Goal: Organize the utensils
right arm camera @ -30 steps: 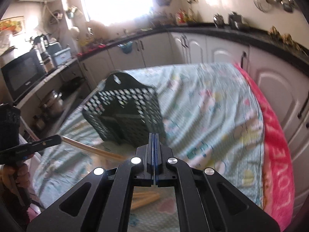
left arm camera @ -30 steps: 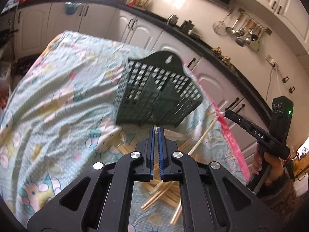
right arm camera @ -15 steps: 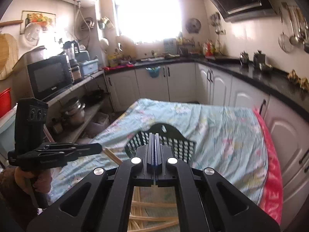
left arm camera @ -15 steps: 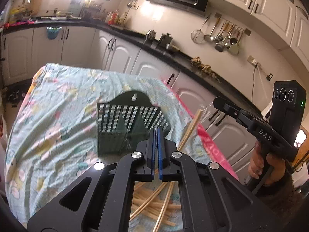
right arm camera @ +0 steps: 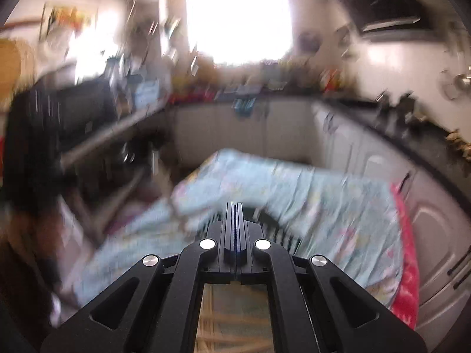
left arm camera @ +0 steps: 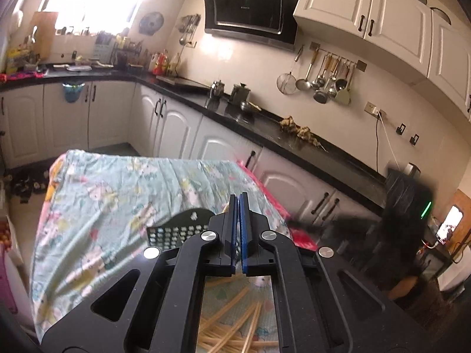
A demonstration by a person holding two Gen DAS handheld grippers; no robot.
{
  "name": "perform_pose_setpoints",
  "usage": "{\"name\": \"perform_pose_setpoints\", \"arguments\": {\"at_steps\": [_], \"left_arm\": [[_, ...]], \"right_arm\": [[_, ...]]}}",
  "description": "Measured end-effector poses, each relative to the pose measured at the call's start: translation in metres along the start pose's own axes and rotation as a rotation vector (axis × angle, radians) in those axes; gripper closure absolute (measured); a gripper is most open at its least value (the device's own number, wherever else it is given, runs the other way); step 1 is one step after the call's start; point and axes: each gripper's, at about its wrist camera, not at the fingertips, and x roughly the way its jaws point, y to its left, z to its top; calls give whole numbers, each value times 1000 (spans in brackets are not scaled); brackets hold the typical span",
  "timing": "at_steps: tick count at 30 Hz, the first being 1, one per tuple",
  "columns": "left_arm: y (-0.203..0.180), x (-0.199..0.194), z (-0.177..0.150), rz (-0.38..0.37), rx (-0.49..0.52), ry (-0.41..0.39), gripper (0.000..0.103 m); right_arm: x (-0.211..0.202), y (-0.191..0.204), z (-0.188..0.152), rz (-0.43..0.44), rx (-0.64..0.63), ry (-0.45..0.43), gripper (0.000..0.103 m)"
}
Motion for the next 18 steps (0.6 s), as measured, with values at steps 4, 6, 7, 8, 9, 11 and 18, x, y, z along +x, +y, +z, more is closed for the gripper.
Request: {"name": "perform_pose_setpoints", "arguments": {"at_steps": [4, 6, 7, 8, 9, 11, 18], "left_arm": [[4, -3, 11, 9, -2, -14, 103], [5, -2, 18, 12, 3, -21, 103], [5, -2, 20, 14, 4, -23, 103], [5, -1, 22, 14, 5, -25, 103], [5, 0, 24, 15, 6, -27, 103], [7, 2, 28, 19, 9, -30, 103], [14, 14, 37, 34, 1, -25, 103]], "right_arm": [[42, 3, -40, -1, -57, 148, 102], [66, 8, -63, 6, -106, 226, 102], [73, 12, -71, -3, -126, 246, 102], [85, 15, -81, 0, -150, 278, 102], [94, 18, -89, 1, -169, 299, 102], [111, 21, -103, -2, -203, 337, 102], [135, -1, -135, -27, -149, 375, 86]]}}
